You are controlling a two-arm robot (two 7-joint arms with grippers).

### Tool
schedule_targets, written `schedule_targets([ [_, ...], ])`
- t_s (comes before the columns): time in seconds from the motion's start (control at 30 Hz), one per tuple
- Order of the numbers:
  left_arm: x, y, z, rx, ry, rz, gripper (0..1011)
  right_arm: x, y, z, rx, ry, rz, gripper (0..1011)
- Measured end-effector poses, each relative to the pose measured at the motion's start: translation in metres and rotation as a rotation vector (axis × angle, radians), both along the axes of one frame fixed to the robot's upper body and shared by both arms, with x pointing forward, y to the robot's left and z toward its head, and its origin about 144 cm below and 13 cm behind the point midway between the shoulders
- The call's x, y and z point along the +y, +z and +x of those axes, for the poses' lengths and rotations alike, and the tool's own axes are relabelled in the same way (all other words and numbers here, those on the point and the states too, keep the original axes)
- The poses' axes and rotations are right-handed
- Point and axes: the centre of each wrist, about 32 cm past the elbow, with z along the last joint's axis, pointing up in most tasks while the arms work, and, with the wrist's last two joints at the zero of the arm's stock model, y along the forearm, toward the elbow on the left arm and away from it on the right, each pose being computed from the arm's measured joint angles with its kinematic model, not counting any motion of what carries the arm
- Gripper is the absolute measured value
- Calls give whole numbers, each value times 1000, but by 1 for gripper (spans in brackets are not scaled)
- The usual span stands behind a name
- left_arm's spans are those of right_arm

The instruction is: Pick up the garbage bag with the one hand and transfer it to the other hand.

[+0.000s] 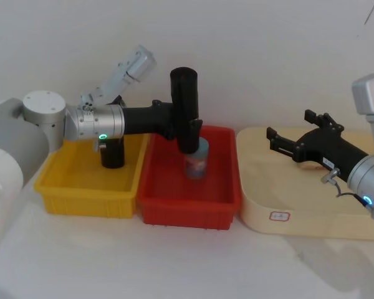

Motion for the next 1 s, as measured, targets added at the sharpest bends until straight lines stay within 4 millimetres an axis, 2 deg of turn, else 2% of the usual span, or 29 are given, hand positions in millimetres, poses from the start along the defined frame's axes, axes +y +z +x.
schedule_targets([
  [0.37, 0, 3, 1, -3, -9, 9, 464, 6, 0, 9, 6, -6, 49, 1000],
  [1.0, 1, 6, 2, -4, -14, 13, 464, 21, 8, 32, -20, 107, 65, 1000],
])
